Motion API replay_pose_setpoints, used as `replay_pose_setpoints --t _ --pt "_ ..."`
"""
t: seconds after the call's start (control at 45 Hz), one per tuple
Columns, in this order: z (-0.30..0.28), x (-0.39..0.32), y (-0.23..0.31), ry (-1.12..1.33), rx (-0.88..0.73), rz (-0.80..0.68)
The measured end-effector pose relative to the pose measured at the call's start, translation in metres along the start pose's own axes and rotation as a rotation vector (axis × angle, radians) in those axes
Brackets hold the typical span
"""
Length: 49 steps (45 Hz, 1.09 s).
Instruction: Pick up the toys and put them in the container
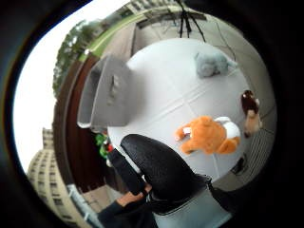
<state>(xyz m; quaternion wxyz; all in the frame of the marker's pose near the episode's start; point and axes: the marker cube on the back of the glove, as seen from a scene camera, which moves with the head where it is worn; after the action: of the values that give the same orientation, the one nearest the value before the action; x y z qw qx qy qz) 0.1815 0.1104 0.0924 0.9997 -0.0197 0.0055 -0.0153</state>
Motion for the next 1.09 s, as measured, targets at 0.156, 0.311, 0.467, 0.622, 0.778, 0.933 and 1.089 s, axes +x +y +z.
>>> replay_pose_setpoints --t 0.156,0.311,0.467,0.622,0.778,0.933,1.089 --pt "0.036 0.007 0.013 -0.015 -0.068 0.098" --pt "0.084 0.017 0.018 -0.003 -0.104 0.001" --pt "0.114 0.017 0.029 -0.001 -0.106 0.007" --pt "0.136 0.012 0.035 -0.012 -0.141 0.102" --pt "0.152 0.014 0.04 0.034 -0.135 0.097" --pt "0.16 0.016 0.051 0.069 -0.24 0.078" --pt "0.157 0.021 0.048 0.018 -0.362 0.119"
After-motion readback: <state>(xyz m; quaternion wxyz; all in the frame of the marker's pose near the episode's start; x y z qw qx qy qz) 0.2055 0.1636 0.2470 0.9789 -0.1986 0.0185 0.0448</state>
